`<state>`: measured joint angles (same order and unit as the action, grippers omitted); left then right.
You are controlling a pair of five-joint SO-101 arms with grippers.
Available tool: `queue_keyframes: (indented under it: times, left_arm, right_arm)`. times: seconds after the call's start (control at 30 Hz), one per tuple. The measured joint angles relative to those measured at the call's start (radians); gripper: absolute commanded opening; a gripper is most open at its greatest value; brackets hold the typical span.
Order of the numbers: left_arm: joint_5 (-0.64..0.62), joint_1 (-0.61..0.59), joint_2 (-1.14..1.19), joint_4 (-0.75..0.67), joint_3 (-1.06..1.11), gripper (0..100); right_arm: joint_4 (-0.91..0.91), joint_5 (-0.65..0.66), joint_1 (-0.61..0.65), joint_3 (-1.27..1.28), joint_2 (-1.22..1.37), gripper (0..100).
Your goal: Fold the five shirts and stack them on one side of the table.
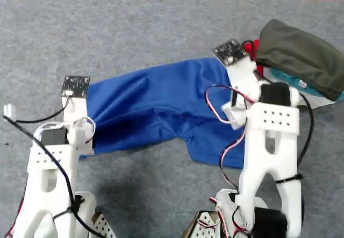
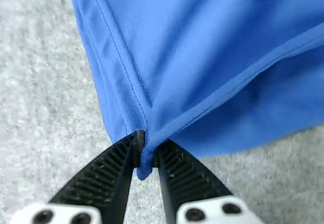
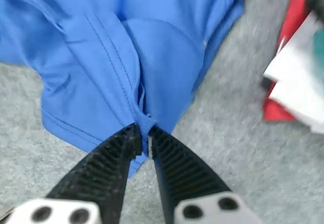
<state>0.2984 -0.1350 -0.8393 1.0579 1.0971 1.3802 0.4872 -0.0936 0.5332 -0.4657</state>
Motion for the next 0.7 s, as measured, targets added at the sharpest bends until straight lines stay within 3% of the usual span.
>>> queue_keyframes:
  times: [0.3, 0.47, 0.7]
  left_arm:
    - [0.003, 0.000, -0.032, -0.055, 0.189, 2]
    - [0.003, -0.006, -0.032, -0.054, 0.189, 2]
    - [0.044, -0.127, -0.032, -0.051, 0.091, 2]
  right_arm:
    - [-0.158, 0.025, -0.100, 0.253, -0.021, 0.4]
    - [-0.175, 0.025, -0.144, 0.261, -0.021, 0.4]
    - [-0.175, 0.069, -0.212, 0.262, -0.021, 0.4]
